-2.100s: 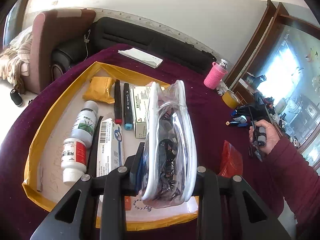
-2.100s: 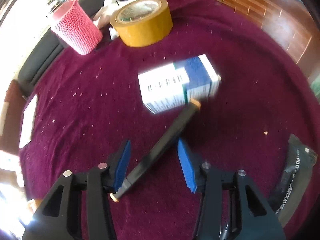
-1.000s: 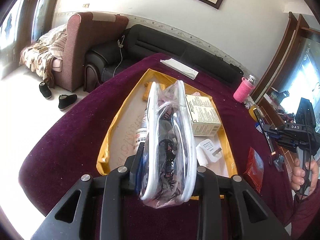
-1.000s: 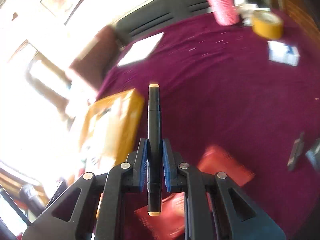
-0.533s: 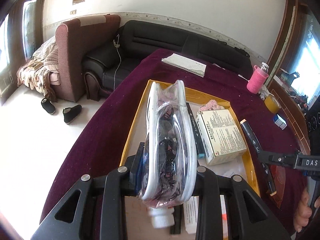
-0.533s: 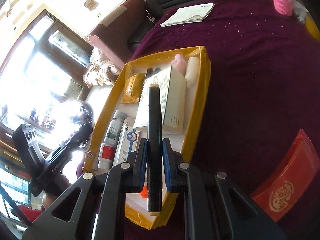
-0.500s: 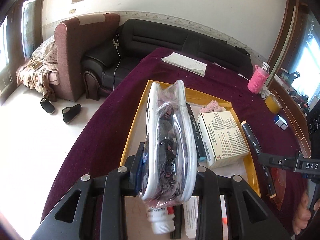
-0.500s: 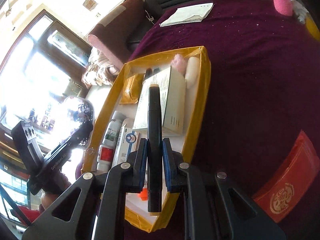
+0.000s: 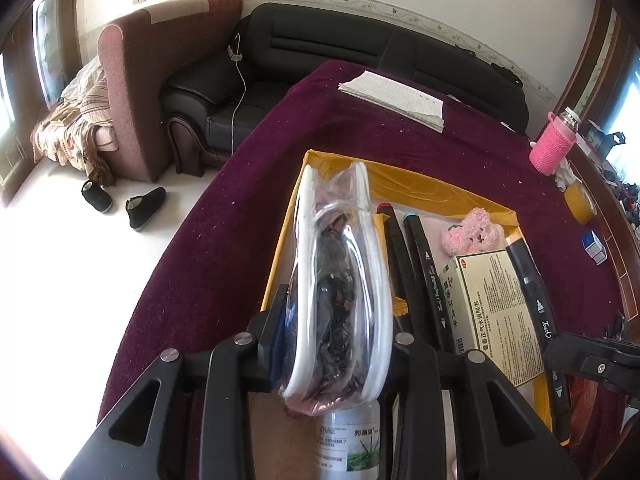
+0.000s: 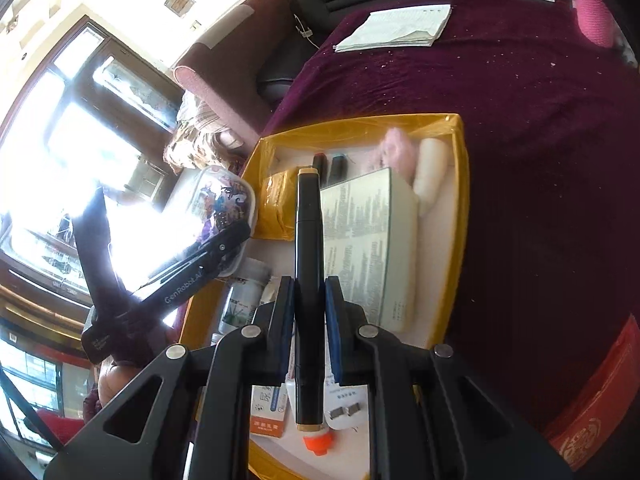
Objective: Organize objects
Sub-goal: 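Carry the clear pouch and marker into the yellow tray and open both grippers, then withdraw both grippers from the tray back over the red pouch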
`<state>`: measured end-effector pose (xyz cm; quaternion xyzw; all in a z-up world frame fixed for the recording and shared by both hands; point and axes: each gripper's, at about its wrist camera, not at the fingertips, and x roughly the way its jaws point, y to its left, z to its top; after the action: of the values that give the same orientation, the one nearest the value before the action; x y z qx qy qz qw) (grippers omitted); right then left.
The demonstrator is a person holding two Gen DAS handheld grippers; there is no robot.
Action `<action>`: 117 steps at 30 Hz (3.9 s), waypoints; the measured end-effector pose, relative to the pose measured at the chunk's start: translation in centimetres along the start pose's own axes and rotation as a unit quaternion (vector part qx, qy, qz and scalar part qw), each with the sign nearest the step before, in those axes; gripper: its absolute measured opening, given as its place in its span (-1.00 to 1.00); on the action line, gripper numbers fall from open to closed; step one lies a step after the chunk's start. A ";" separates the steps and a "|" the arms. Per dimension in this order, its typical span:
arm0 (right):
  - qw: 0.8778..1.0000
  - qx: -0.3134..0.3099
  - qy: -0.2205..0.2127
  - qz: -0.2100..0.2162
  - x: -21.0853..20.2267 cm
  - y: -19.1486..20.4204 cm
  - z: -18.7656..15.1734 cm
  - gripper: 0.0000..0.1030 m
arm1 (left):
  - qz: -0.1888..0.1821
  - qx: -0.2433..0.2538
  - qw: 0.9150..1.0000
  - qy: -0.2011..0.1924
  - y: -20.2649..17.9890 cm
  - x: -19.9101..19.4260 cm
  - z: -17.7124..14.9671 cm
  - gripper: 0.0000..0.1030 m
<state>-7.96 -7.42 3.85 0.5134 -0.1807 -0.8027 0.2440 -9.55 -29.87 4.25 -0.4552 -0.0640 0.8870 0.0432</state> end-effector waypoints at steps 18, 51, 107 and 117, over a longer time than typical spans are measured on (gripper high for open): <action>0.997 -0.013 0.036 -0.061 7.9 3.9 3.9 -0.70 | 0.014 -0.011 0.994 -0.112 1.0 -11.9 -5.3 0.27; 0.962 -0.124 -0.190 -0.151 -8.3 0.6 -5.0 0.08 | 0.095 -0.009 0.972 -0.214 -5.4 -18.5 -10.4 0.42; 0.919 -0.106 -0.183 -0.332 -17.7 -2.9 -16.2 0.59 | -0.006 0.024 0.990 -0.136 -16.3 -14.9 -11.5 0.88; 0.922 -0.115 -0.165 -0.331 -16.0 -2.3 -15.9 0.59 | -0.005 0.025 0.992 -0.122 -15.8 -13.8 -11.6 0.88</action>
<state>11.74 3.04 7.92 0.3728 0.0554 -0.9262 -0.0115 8.19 -15.26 11.01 -0.3424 -0.0495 0.9369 0.0511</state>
